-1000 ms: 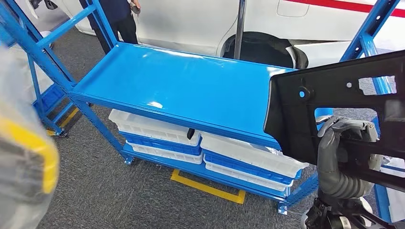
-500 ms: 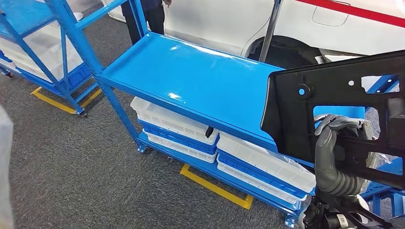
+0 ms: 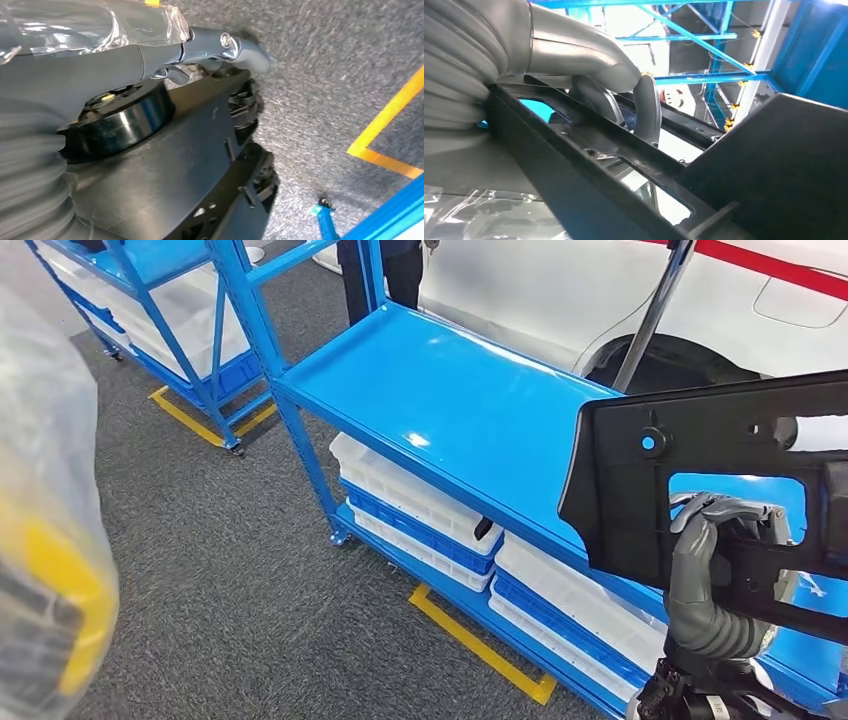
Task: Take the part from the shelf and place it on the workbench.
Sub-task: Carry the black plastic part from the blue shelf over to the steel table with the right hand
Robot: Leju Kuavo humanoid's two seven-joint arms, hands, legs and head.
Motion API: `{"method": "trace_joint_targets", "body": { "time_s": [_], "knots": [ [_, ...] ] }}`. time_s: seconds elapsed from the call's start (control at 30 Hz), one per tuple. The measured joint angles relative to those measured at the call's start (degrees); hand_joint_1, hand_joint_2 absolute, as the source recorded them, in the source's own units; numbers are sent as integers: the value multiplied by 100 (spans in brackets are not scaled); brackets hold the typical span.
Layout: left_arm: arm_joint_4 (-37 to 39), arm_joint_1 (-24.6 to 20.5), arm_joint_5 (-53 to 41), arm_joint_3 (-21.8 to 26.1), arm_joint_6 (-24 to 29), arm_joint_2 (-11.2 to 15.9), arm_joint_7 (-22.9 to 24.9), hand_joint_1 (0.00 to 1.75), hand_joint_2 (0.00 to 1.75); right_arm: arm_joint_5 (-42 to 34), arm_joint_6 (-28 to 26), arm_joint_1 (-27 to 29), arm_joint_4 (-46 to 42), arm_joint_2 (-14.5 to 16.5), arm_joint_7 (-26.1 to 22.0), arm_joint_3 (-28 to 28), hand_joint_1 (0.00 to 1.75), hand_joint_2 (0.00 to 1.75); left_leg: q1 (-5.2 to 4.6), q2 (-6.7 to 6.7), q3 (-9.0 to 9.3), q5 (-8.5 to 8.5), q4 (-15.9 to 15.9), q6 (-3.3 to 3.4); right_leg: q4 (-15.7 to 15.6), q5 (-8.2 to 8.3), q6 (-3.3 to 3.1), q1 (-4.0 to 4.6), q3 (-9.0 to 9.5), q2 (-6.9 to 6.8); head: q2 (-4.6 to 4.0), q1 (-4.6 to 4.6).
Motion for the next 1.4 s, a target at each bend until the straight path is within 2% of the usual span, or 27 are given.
{"method": "trace_joint_targets", "body": {
  "time_s": [0.03, 0.1, 0.17, 0.2, 0.23, 0.33, 0.4, 0.47, 0.53, 0.6, 0.63, 0.67, 0.7, 0.73, 0.77, 0.83, 0.9, 0.97, 1.03, 1.1, 1.17, 1.2, 1.23, 1.27, 1.33, 1.37, 1.4],
  "knots": [
    [1, 4, -1, -1, 4, 3, 1, 0, 175, -64, 2, 31, 7, 16, -66, -21, 175, 175, -6, 151, -91, -101, 182, -33, -12, 3, -37, -6, 16, -84, -1, -12],
    [1, -9, -1, -1, 10, 6, -3, 0, 175, -171, 19, 105, 21, 43, -169, -57, 175, 175, 6, 477, -448, -438, 905, -95, -19, -16, -88, 13, 44, -256, -1, -39],
    [1, -30, -5, 0, 19, 7, -7, 0, 175, -245, 51, 160, 45, 66, -234, -81, 175, 175, 42, 569, -811, -660, 1602, -131, -18, -40, -104, 36, 63, -427, -1, -45],
    [1, -30, -8, 0, 23, 8, -5, 0, 175, -269, 67, 172, 58, 77, -252, -85, 175, 175, 51, 582, -851, -631, 1668, -135, -18, -53, -104, 40, 76, -498, -1, -45],
    [1, -23, -11, 0, 27, 10, 0, 0, 175, -281, 79, 178, 70, 90, -263, -87, 175, 175, 52, 600, -757, -500, 1478, -127, -18, -69, -100, 43, 94, -566, -1, -45],
    [0, -8, -9, -2, 35, 14, 13, 0, 175, -296, 91, 187, 92, 133, -299, -99, 175, 175, -10, 854, -108, -28, 243, -27, -21, -132, -55, 63, 173, -733, -1, -45],
    [-1, -16, -2, -2, 47, 14, 37, 0, 175, -312, 94, 207, 105, 159, -336, -108, 175, 175, -65, 925, 32, 11, -55, 33, -29, -168, -7, 80, 202, -821, -1, -42],
    [1, 8, 4, -3, 75, 14, 69, 0, 175, -334, 97, 233, 127, 182, -365, -113, 175, 175, -55, 810, 47, 23, -89, 78, -52, -198, 47, 83, 240, -874, -1, -40],
    [1, 38, 18, -2, 105, 23, 89, 0, 175, -346, 98, 256, 147, 201, -385, -123, 175, 175, -15, 703, 115, 52, -170, 131, 118, -340, 94, 72, 201, -711, 0, -30],
    [1, 40, 39, -1, 131, 35, 109, 0, 175, -349, 98, 283, 171, 214, -398, -134, 175, 175, 6, 590, 154, 62, -205, 170, 773, -681, 121, 58, -114, -447, -1, -14],
    [1, 39, 55, 0, 149, 38, 123, 0, 175, -349, 97, 303, 187, 221, -403, -137, 175, 175, 7, 526, 153, 59, -204, 180, 1186, -848, 131, 56, -338, -378, -1, -9],
    [1, 48, 78, 0, 174, 38, 137, 0, 175, -350, 96, 322, 204, 227, -403, -139, 175, 175, 9, 454, 153, 56, -203, 184, 1495, -933, 141, 55, -519, -351, -1, -6],
    [1, 63, 103, 0, 207, 39, 148, 0, 175, -350, 95, 336, 220, 233, -403, -140, 175, 175, 14, 379, 154, 54, -199, 183, 1603, -899, 151, 50, -609, -342, -1, -5],
    [1, 80, 128, 0, 251, 42, 156, 0, 175, -348, 95, 345, 232, 237, -403, -140, 175, 175, 24, 299, 161, 50, -194, 176, 1447, -734, 163, 39, -570, -329, -1, -5],
    [1, 95, 151, 1, 298, 44, 157, 0, 175, -346, 95, 349, 239, 240, -399, -140, 175, 175, 36, 218, 170, 41, -181, 161, 1091, -494, 181, 17, -428, -279, -1, -5],
    [1, 105, 224, 8, 384, 53, 112, 0, 175, -344, 94, 357, 253, 246, -378, -140, 175, 175, 47, 63, 156, 12, -124, 106, 312, -127, 205, -47, -89, -3, -1, -4],
    [1, 108, 349, 32, 424, 61, -9, 0, 175, -340, 89, 374, 271, 251, -344, -139, 175, 175, 48, -69, 105, 6, -85, 37, 24, -70, 158, -58, 38, 157, 0, -6],
    [1, 133, 472, 80, 427, 74, -133, 0, 175, -335, 83, 386, 282, 257, -324, -138, 175, 175, 67, -134, 68, 16, -80, -18, 10, -70, 66, -31, 46, 32, -1, -10],
    [1, 147, 578, 135, 428, 87, -209, 0, 175, -335, 77, 403, 283, 263, -312, -138, 175, 175, 58, 123, -47, -115, 160, -71, -2, -69, -16, -28, 74, -113, -1, -30],
    [1, 124, 632, 185, 433, 91, -242, 0, 175, -335, 71, 451, 284, 269, -299, -138, 175, 175, 48, 470, -381, -440, 854, -117, -8, -90, -71, -10, 106, -273, -1, -52],
    [1, 106, 605, 226, 453, 91, -208, 0, 175, -317, 63, 499, 284, 274, -291, -138, 175, 175, 63, 571, -758, -687, 1585, -130, -7, -120, -93, 19, 135, -439, -1, -56],
    [1, 108, 575, 240, 470, 92, -171, 0, 175, -303, 60, 513, 284, 276, -287, -137, 175, 175, 64, 583, -821, -673, 1691, -120, -7, -138, -96, 30, 153, -514, -1, -56],
    [1, 112, 537, 248, 491, 93, -119, 0, 175, -286, 58, 523, 284, 279, -281, -137, 175, 175, 59, 596, -760, -556, 1556, -98, -7, -157, -97, 39, 177, -583, -1, -56],
    [1, 113, 488, 252, 516, 96, -54, 0, 175, -268, 57, 528, 283, 282, -272, -135, 175, 175, 41, 645, -572, -357, 1178, -60, -7, -180, -94, 47, 208, -648, -1, -56],
    [1, 97, 379, 252, 575, 107, 79, 0, 175, -243, 58, 535, 282, 290, -254, -134, 175, 175, -44, 867, -146, -57, 332, 42, -13, -229, -70, 67, 266, -764, -1, -55],
    [1, 86, 337, 252, 601, 113, 132, 0, 175, -234, 59, 536, 283, 295, -248, -133, 175, 175, -86, 947, -23, 6, 74, 82, -16, -252, -48, 75, 284, -813, -1, -55],
    [1, 82, 314, 251, 618, 117, 164, 0, 175, -233, 60, 538, 284, 301, -244, -129, 175, 175, -122, 978, 13, -1, -22, 107, -24, -271, -23, 81, 296, -859, -1, -54]
  ]
}}
